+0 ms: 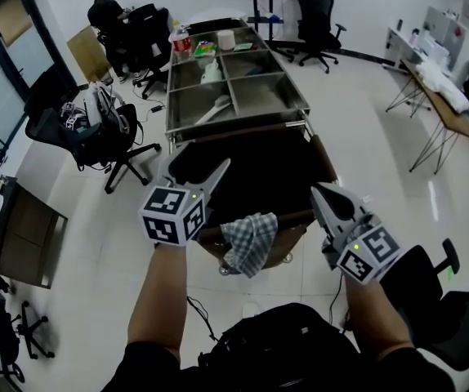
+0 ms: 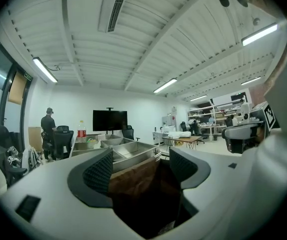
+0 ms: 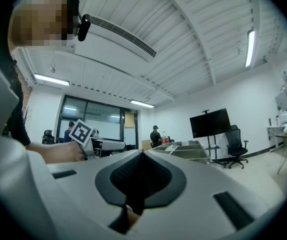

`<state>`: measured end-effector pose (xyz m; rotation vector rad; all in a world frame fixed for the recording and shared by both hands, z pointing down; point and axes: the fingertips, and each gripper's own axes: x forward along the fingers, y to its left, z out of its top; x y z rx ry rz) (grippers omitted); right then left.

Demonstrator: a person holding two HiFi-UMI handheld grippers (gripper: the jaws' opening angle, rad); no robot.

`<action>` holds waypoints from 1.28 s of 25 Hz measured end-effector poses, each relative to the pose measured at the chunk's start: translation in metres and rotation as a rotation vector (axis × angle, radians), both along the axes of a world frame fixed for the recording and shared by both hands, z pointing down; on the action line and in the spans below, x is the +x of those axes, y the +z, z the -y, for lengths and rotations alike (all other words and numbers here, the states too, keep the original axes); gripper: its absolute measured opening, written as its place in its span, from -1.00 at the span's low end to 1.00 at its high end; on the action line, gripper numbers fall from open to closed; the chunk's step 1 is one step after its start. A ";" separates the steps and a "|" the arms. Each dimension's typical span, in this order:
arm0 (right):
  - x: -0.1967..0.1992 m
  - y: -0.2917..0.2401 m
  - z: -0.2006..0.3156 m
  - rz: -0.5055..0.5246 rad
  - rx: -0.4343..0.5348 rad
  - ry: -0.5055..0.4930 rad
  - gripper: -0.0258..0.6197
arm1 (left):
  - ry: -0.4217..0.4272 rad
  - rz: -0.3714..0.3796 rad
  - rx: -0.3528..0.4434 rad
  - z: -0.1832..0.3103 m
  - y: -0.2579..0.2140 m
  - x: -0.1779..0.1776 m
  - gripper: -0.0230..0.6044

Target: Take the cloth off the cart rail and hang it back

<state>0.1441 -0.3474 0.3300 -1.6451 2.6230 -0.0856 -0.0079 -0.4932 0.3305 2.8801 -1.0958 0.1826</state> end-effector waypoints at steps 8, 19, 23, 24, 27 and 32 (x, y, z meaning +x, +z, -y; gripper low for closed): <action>-0.007 0.001 -0.039 0.062 -0.009 -0.072 -0.87 | -0.064 -0.141 0.056 -0.088 -0.014 -0.014 -0.93; 0.011 -0.007 -0.121 0.153 -0.047 -0.167 -0.88 | -0.162 -0.167 0.089 -0.225 -0.018 -0.007 -0.93; 0.025 0.007 -0.158 0.097 -0.064 -0.161 -0.88 | -0.179 -0.114 0.056 -0.275 0.006 0.003 -0.93; 0.029 0.013 -0.165 0.090 -0.073 -0.162 -0.88 | -0.183 -0.117 0.050 -0.285 0.012 0.006 -0.93; 0.032 0.035 -0.184 0.102 -0.137 -0.175 -0.89 | -0.199 -0.106 0.035 -0.311 0.027 0.007 -0.93; 0.020 0.056 -0.206 0.055 -0.159 -0.163 -0.89 | -0.190 -0.091 0.017 -0.327 0.049 -0.002 -0.93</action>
